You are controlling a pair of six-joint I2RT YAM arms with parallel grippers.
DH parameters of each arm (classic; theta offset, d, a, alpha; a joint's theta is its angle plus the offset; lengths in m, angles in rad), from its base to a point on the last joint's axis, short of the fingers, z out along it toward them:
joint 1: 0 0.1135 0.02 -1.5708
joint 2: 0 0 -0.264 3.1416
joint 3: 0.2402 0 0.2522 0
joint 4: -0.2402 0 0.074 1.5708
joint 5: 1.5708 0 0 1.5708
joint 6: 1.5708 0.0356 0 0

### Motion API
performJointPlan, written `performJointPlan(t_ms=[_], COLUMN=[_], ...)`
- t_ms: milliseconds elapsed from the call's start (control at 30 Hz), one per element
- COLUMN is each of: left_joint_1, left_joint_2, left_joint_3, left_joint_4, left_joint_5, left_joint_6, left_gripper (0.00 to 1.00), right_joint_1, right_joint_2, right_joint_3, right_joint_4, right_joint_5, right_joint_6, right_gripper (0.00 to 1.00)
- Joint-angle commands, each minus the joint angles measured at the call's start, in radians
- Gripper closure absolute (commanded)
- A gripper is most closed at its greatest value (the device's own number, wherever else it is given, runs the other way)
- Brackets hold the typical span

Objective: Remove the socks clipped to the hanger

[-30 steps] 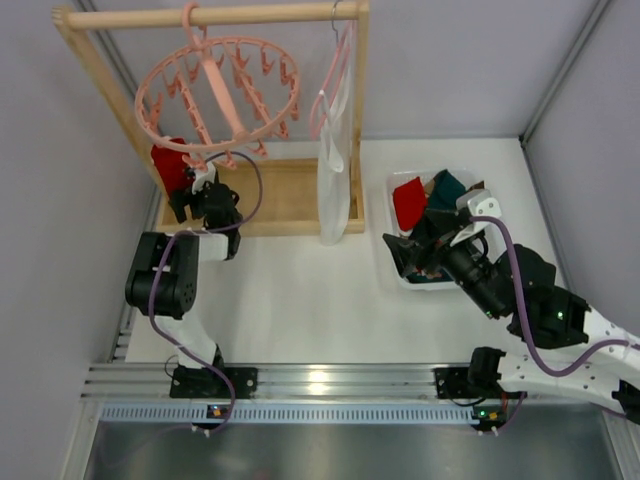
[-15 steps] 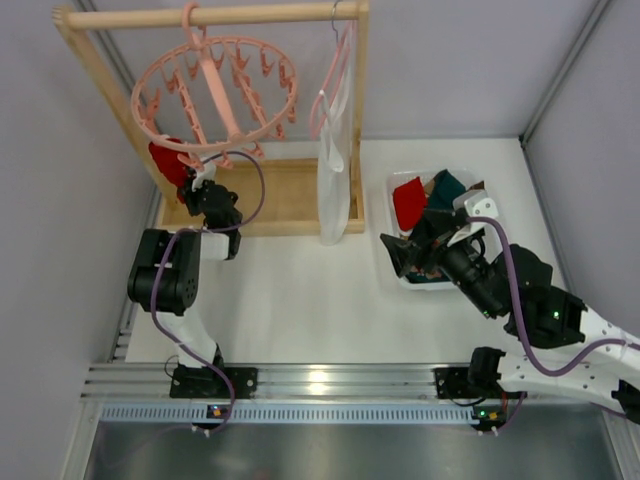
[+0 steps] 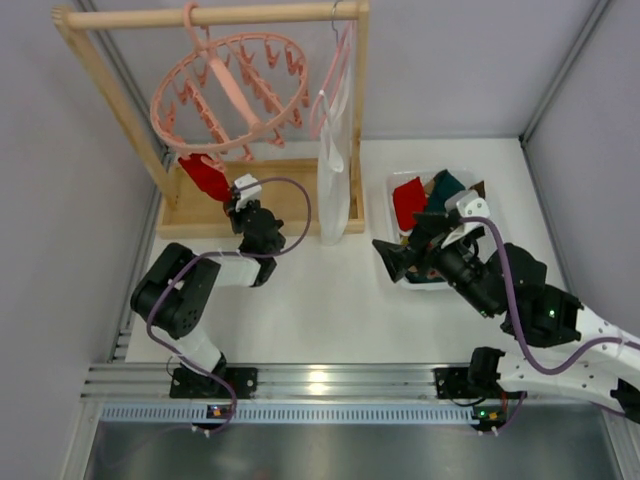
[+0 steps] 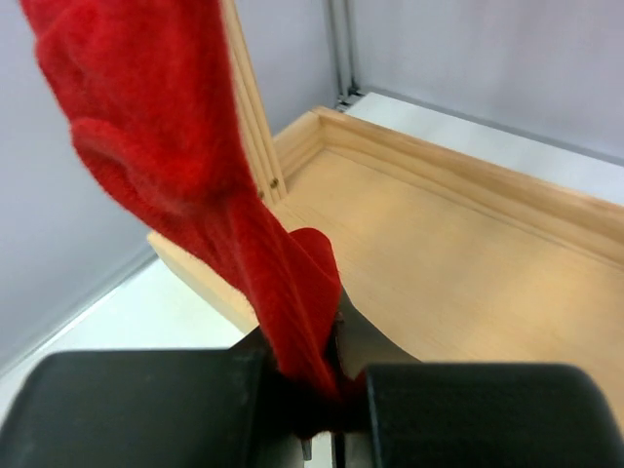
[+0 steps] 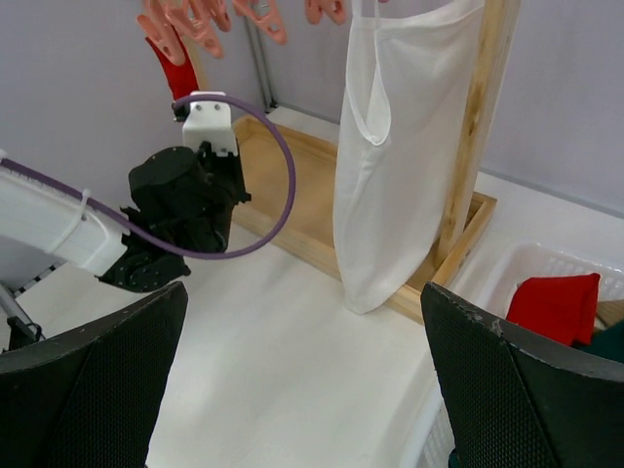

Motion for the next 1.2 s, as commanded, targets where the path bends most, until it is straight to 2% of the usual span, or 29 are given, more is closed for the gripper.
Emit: performJointPlan(t_ms=[0, 200, 333, 533, 767, 900, 1167], left_joint_1=[-0.07, -0.226, -0.315, -0.464, -0.53, -0.564, -0.619], left_joint_2=[-0.07, -0.084, -0.095, -0.081, -0.078, -0.056, -0.01], left_joint_3=[-0.049, -0.079, -0.069, -0.02, -0.013, 0.015, 0.062], left_joint_4=[0.082, 0.085, 0.083, 0.083, 0.083, 0.082, 0.083], left_joint_5=[-0.073, -0.12, -0.137, -0.168, -0.169, -0.172, -0.174], left_joint_6=[-0.055, -0.02, 0.018, 0.106, 0.12, 0.135, 0.17], left_gripper=[1.0, 1.0, 1.0, 1.0, 1.0, 1.0, 1.0], right_joint_1=[0.0, 0.0, 0.0, 0.0, 0.001, 0.0, -0.004], right_joint_2=[-0.032, -0.021, 0.047, 0.277, 0.619, 0.787, 1.093], right_joint_3=[0.049, 0.092, 0.167, 0.386, 0.638, 0.825, 1.187], right_joint_4=[0.03, 0.019, -0.001, -0.075, -0.136, -0.17, -0.259], right_joint_5=[-0.029, -0.052, -0.089, -0.165, -0.156, -0.083, 0.057], right_joint_6=[0.031, 0.05, 0.044, -0.002, -0.058, -0.074, -0.137], right_gripper=[0.0, 0.0, 0.01, 0.0, 0.0, 0.04, 0.23])
